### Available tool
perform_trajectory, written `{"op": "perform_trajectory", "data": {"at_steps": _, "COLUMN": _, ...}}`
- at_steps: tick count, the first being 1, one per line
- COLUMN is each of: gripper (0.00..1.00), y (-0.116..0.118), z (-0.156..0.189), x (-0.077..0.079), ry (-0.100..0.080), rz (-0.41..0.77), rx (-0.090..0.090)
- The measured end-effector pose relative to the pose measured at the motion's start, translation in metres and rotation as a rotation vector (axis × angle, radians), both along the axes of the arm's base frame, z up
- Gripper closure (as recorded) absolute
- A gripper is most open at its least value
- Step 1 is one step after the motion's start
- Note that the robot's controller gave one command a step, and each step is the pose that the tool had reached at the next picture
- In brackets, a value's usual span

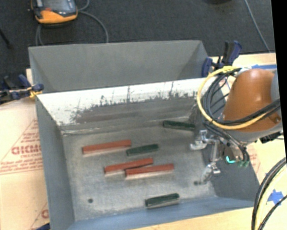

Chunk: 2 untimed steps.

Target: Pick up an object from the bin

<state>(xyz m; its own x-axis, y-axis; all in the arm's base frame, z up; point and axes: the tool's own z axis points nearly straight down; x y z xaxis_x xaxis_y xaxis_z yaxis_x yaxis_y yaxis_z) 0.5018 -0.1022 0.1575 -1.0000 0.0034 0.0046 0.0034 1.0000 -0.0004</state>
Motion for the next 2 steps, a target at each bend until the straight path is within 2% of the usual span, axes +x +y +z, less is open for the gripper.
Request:
{"op": "perform_trajectory", "data": {"at_steps": 1, "gripper": 0.00, "y": 0.000, "z": 0.004, "x": 0.002, "ry": -0.008, "rz": 0.003, "rx": -0.001}}
{"op": "perform_trajectory", "data": {"at_steps": 2, "gripper": 1.00, "y": 0.055, "z": -0.077, "x": 0.052, "ry": -0.009, "rz": 0.115, "rx": -0.004}}
